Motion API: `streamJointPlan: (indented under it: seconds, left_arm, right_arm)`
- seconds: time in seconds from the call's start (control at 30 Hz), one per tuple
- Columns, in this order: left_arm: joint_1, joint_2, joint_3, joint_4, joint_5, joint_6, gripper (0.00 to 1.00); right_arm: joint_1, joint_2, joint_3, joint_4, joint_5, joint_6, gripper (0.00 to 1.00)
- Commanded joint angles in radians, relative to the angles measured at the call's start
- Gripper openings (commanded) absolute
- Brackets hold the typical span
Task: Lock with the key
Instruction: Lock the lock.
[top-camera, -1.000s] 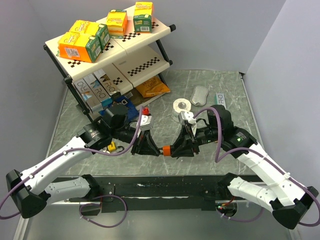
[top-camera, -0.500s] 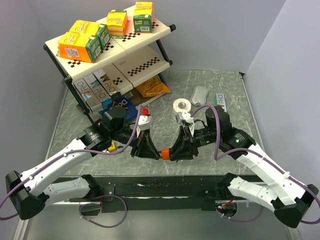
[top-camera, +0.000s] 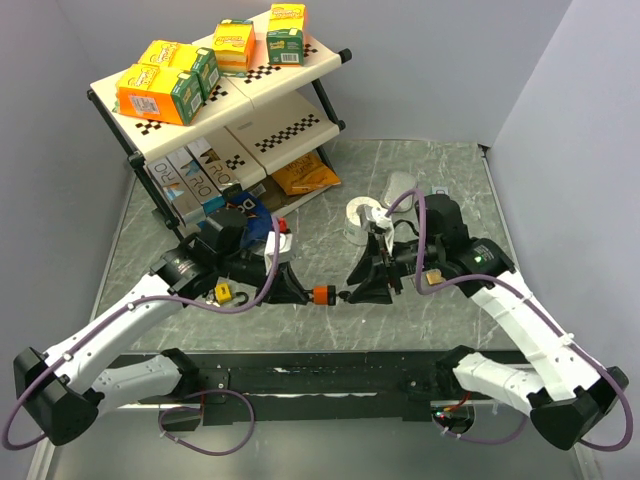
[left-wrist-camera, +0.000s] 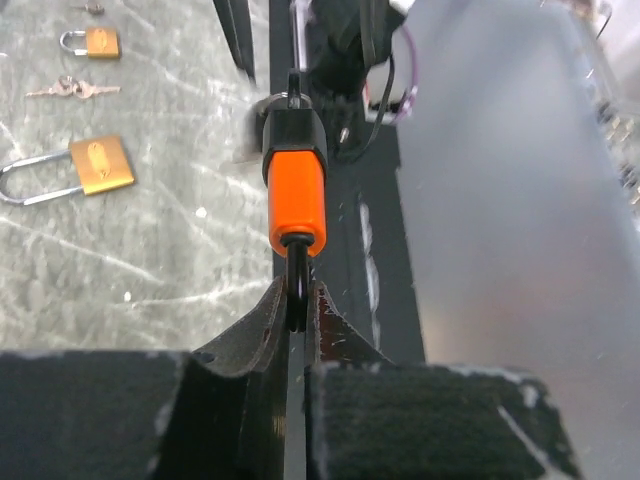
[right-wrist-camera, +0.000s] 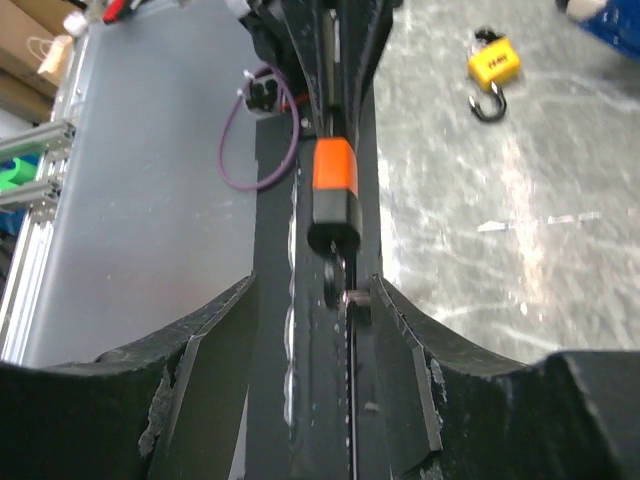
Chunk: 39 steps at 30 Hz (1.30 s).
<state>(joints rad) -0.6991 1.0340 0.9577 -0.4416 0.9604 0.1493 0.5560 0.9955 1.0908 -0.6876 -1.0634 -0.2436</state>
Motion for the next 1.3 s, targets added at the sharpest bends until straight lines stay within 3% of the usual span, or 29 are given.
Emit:
streamJointPlan:
  seconds: [0.0, 0.37, 0.57, 0.63, 0.83, 1.17, 1.27]
  left_arm:
    - [0.003, -0.002, 0.045, -0.081, 0.038, 0.167, 0.01]
    - [0.003, -0.009, 0.012, -0.009, 0.044, 0.105, 0.01]
    - [0.003, -0.009, 0.009, -0.009, 0.044, 0.108, 0.01]
    - [0.003, -0.012, 0.006, -0.012, 0.041, 0.104, 0.01]
    - [0.018, -0.017, -0.007, -0.016, 0.023, 0.087, 0.01]
    - [0.147, -0.008, -0.013, -0.157, 0.052, 0.209, 0.01]
    - [0.185, -0.002, -0.027, -0.178, 0.06, 0.243, 0.01]
  right_arm:
    - [-0.028, 0.008, 0.069, -0.164, -0.036, -0.128, 0.56]
    - [0.042, 0.075, 0.037, -0.076, 0.005, -0.066, 0.54]
    - [0.076, 0.104, 0.035, -0.058, 0.028, -0.063, 0.46]
    - [0.074, 0.107, 0.037, -0.067, 0.043, -0.075, 0.38]
    - [0.076, 0.089, 0.031, -0.133, 0.115, -0.14, 0.0]
    - [0.002, -0.009, -0.014, -0.276, 0.214, -0.273, 0.0]
    - [-0.048, -0.008, -0.058, -0.216, 0.244, -0.229, 0.0]
